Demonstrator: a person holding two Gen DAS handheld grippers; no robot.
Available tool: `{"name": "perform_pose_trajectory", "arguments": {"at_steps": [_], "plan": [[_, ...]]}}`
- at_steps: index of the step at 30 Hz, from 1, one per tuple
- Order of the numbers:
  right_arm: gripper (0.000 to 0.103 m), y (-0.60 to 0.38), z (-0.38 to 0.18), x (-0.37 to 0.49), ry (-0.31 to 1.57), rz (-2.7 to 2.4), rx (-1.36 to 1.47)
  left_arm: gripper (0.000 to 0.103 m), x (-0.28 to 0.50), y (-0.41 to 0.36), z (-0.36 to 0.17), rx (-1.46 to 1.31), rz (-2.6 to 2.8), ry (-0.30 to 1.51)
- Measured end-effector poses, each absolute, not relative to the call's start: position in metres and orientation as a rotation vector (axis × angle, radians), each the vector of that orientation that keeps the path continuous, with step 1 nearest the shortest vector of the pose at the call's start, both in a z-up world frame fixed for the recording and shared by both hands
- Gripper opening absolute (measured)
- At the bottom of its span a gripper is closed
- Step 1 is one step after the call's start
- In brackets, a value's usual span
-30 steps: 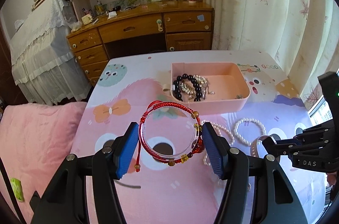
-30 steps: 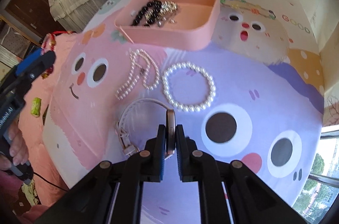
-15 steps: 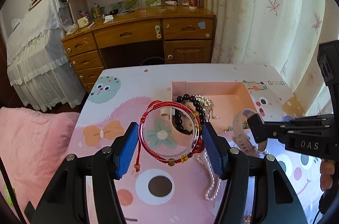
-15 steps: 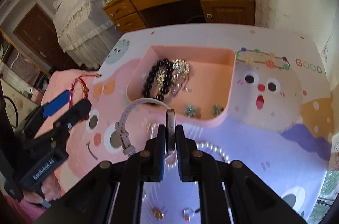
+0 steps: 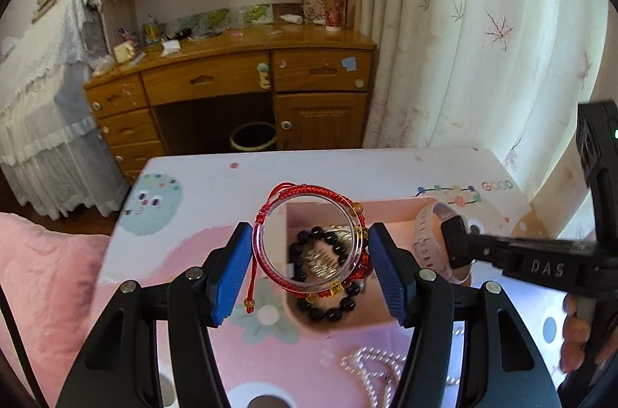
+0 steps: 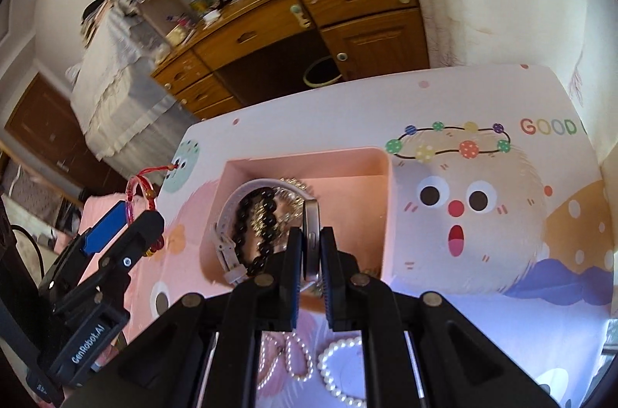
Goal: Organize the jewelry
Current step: 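Carry the red string bracelet with left tool while right carries white watch to pink box, then open both tools over the pink box and withdraw them over the table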
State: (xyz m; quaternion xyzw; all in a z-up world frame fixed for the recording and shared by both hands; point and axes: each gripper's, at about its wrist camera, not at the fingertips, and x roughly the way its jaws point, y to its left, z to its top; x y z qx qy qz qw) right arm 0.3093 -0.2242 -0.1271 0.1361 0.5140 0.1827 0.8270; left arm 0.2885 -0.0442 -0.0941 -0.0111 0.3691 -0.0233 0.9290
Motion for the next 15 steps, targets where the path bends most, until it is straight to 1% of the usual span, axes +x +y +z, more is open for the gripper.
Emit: {"name": "perform_pose_trajectory", "arguments": {"at_steps": [2, 4, 5, 6, 7, 9, 11, 13, 15], "plan": [[0.009, -0.226, -0.131, 0.312, 1.097, 0.374, 0.305, 0.060, 0.298, -0.044, -0.098, -0.038, -0.069, 0.776], [0.013, -0.227, -0.135, 0.315, 1.106, 0.362, 0.324, 0.060, 0.304, -0.046, -0.102, -0.037, -0.089, 0.792], [0.013, -0.228, -0.137, 0.315, 1.114, 0.356, 0.329, 0.061, 0.306, -0.047, -0.104, -0.033, -0.099, 0.804], [0.013, -0.229, -0.140, 0.317, 1.125, 0.349, 0.336, 0.065, 0.309, -0.048, -0.106, -0.024, -0.106, 0.825], [0.014, -0.230, -0.142, 0.319, 1.132, 0.334, 0.353, 0.073, 0.309, -0.050, -0.109, -0.014, -0.107, 0.844], [0.016, -0.234, -0.141, 0.320, 1.129, 0.320, 0.387, 0.080, 0.310, -0.052, -0.111, 0.008, -0.108, 0.867], [0.021, -0.238, -0.137, 0.318, 1.119, 0.304, 0.407, 0.080, 0.308, -0.054, -0.111, 0.034, -0.121, 0.871], [0.033, -0.241, -0.132, 0.316, 1.110, 0.293, 0.418, 0.085, 0.304, -0.055, -0.109, 0.056, -0.125, 0.874], [0.034, -0.243, -0.128, 0.314, 1.105, 0.287, 0.420, 0.085, 0.300, -0.055, -0.106, 0.065, -0.127, 0.872]]}}
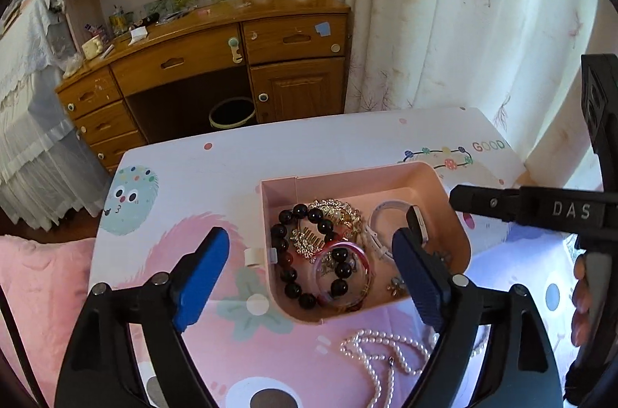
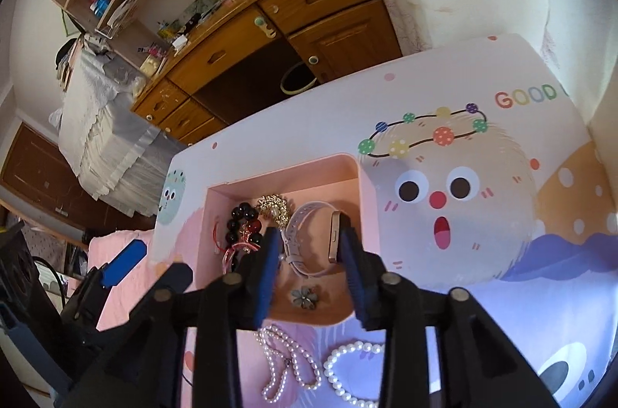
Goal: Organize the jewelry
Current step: 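Open both tools over the pink box and withdraw them over the table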
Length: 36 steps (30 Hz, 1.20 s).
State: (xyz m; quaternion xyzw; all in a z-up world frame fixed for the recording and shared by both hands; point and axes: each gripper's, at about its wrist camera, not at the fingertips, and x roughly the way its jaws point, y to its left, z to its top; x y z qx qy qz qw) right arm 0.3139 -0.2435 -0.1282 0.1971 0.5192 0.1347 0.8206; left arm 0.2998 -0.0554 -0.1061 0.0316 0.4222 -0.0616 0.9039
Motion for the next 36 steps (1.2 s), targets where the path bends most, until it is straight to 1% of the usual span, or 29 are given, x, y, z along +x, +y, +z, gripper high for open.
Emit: {"name": "perform_pose_trajectory", "arguments": {"at_steps": [3, 5, 7, 10, 12, 19, 22, 26, 29, 33, 36], "plan": [[0.035, -0.246, -0.124, 0.308, 1.101, 0.278, 0.414, 0.091, 0.291, -0.055, -0.103, 0.061, -0.125, 0.867], [0.036, -0.248, -0.123, 0.303, 1.096, 0.276, 0.413, 0.091, 0.285, -0.054, -0.102, 0.053, -0.126, 0.857], [0.045, -0.250, -0.122, 0.296, 1.091, 0.270, 0.415, 0.091, 0.277, -0.053, -0.103, 0.052, -0.118, 0.845], [0.056, -0.255, -0.123, 0.281, 1.092, 0.252, 0.429, 0.091, 0.262, -0.054, -0.106, 0.058, -0.117, 0.839], [0.058, -0.260, -0.127, 0.268, 1.118, 0.230, 0.450, 0.091, 0.253, -0.057, -0.108, 0.068, -0.124, 0.853], [0.058, -0.278, -0.133, 0.228, 1.147, 0.167, 0.494, 0.091, 0.214, -0.065, -0.115, 0.065, -0.197, 0.900], [0.058, -0.283, -0.137, 0.208, 1.164, 0.144, 0.503, 0.091, 0.194, -0.068, -0.114, 0.098, -0.201, 0.883], [0.058, -0.285, -0.141, 0.183, 1.200, 0.119, 0.492, 0.091, 0.179, -0.069, -0.115, 0.139, -0.226, 0.904], [0.058, -0.282, -0.145, 0.163, 1.237, 0.110, 0.479, 0.091, 0.171, -0.066, -0.114, 0.161, -0.229, 0.934], [0.058, -0.270, -0.146, 0.133, 1.278, 0.107, 0.389, 0.091, 0.165, -0.056, -0.119, 0.131, -0.229, 1.004], [0.058, -0.262, -0.146, 0.108, 1.264, 0.118, 0.373, 0.091, 0.163, -0.050, -0.126, 0.122, -0.233, 1.049]]}}
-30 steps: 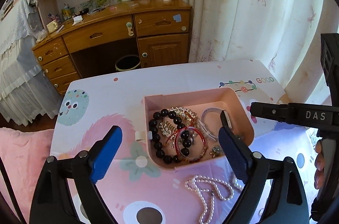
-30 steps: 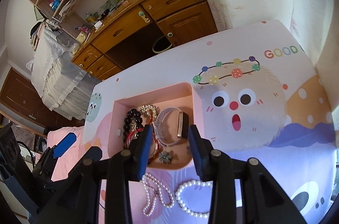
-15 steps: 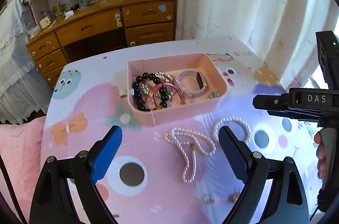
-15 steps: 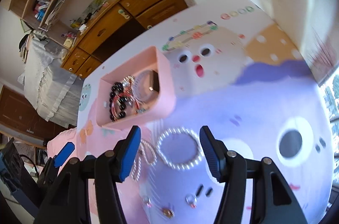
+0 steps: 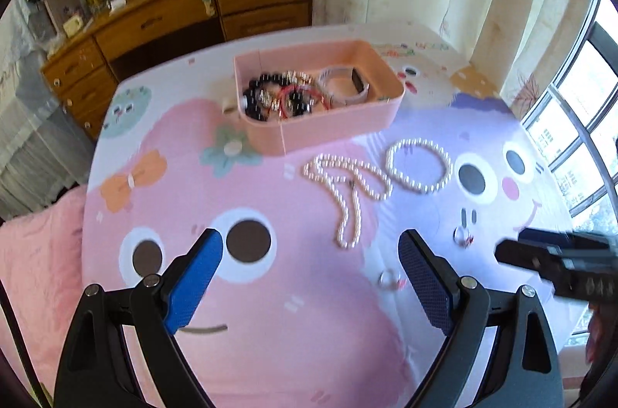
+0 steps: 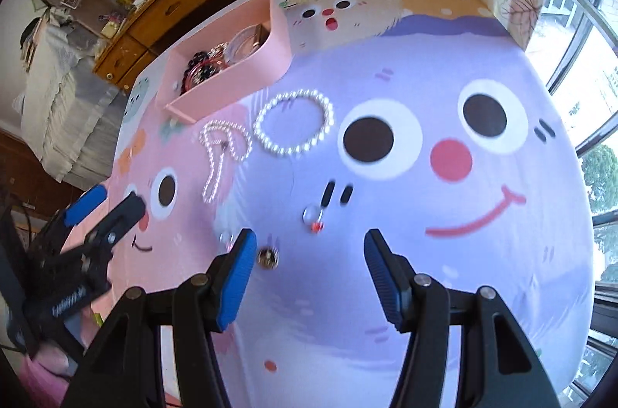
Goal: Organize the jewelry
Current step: 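Open both tools over the pink box and withdraw them over the table, then grasp the pink-stone silver ring with left tool while right grasps gold round pendant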
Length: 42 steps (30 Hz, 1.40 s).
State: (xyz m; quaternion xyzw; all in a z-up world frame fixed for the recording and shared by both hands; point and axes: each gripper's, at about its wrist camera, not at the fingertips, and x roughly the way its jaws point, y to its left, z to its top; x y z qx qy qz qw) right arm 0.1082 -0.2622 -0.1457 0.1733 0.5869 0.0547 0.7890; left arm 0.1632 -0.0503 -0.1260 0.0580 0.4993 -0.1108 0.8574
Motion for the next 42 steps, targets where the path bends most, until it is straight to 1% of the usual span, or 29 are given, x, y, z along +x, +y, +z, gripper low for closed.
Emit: {"name": "perform_pose_trajectory", "arguments": {"at_steps": [6, 11, 18, 21, 23, 24, 25, 26, 27, 28, 31, 33, 35, 37, 42], "plan": [[0.058, -0.243, -0.143, 0.069, 1.212, 0.119, 0.383, 0.091, 0.164, -0.047, -0.139, 0.125, -0.274, 1.103], [0.058, -0.224, -0.137, 0.046, 1.120, 0.118, 0.333, 0.091, 0.165, -0.056, -0.153, 0.116, -0.369, 1.163], [0.058, -0.197, -0.152, 0.039, 1.012, 0.100, 0.047, 0.090, 0.162, -0.074, -0.173, 0.119, -0.463, 1.232], [0.058, -0.186, -0.158, 0.037, 0.952, 0.119, -0.088, 0.087, 0.161, -0.084, -0.176, 0.155, -0.500, 1.238], [0.058, -0.179, -0.162, 0.037, 0.915, 0.159, -0.175, 0.081, 0.159, -0.091, -0.179, 0.190, -0.525, 1.238], [0.056, -0.176, -0.164, 0.037, 0.901, 0.180, -0.208, 0.075, 0.159, -0.095, -0.182, 0.209, -0.536, 1.239], [0.052, -0.173, -0.166, 0.038, 0.888, 0.195, -0.239, 0.070, 0.161, -0.098, -0.184, 0.223, -0.543, 1.241], [0.049, -0.170, -0.169, 0.040, 0.891, 0.210, -0.264, 0.069, 0.161, -0.100, -0.186, 0.237, -0.547, 1.241], [0.043, -0.169, -0.171, 0.043, 0.901, 0.221, -0.265, 0.068, 0.160, -0.103, -0.188, 0.250, -0.554, 1.238], [0.038, -0.169, -0.174, 0.046, 0.916, 0.228, -0.256, 0.065, 0.160, -0.105, -0.189, 0.257, -0.562, 1.232], [0.034, -0.171, -0.179, 0.052, 0.939, 0.231, -0.221, 0.057, 0.159, -0.111, -0.193, 0.284, -0.586, 1.212], [0.033, -0.173, -0.181, 0.054, 0.946, 0.225, -0.206, 0.054, 0.159, -0.113, -0.194, 0.292, -0.601, 1.205], [0.032, -0.176, -0.183, 0.055, 0.954, 0.222, -0.190, 0.054, 0.160, -0.116, -0.196, 0.298, -0.601, 1.204], [0.031, -0.179, -0.184, 0.056, 0.960, 0.228, -0.175, 0.049, 0.160, -0.115, -0.198, 0.302, -0.601, 1.210], [0.028, -0.185, -0.187, 0.060, 0.983, 0.263, -0.132, 0.047, 0.156, -0.115, -0.199, 0.351, -0.600, 1.187]]}}
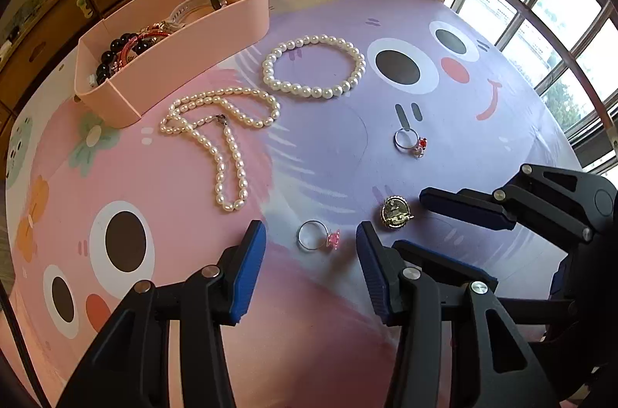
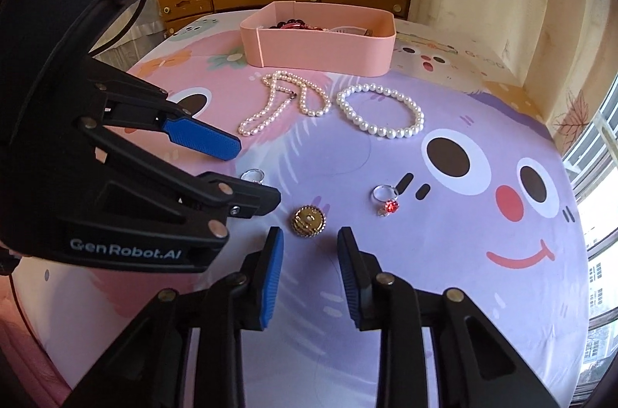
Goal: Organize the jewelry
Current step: 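Grasp the pink-stone silver ring with left tool while right grasps gold round pendant, then carry the ring with left tool while right carries gold pendant, opening both over pink box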
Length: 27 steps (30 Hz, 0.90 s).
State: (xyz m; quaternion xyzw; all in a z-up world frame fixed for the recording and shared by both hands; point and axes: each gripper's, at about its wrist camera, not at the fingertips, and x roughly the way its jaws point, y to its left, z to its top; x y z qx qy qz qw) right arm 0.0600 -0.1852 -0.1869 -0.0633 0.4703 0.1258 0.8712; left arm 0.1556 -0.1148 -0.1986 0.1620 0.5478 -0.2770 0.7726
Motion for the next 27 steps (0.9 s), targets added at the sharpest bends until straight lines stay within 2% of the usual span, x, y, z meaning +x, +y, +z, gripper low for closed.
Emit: {"name": "perform_pose_trajectory", "arguments": {"at_steps": [11, 14, 17, 19, 27], "plan": [[0.027, -0.187, -0.186, 0.069, 0.982, 0.340, -0.129, 0.044, 0.152, -0.117, -0.200, 0.363, -0.564, 1.180], [0.019, -0.187, -0.186, 0.072, 0.981, 0.358, -0.162, 0.033, 0.151, -0.116, -0.199, 0.354, -0.554, 1.174], [0.019, -0.189, -0.186, 0.075, 0.985, 0.376, -0.165, 0.028, 0.149, -0.115, -0.199, 0.338, -0.543, 1.168], [0.019, -0.189, -0.186, 0.076, 0.985, 0.381, -0.167, 0.020, 0.147, -0.114, -0.199, 0.330, -0.537, 1.161], [0.018, -0.187, -0.185, 0.079, 1.002, 0.401, -0.207, 0.019, 0.144, -0.114, -0.200, 0.295, -0.507, 1.159]]}}
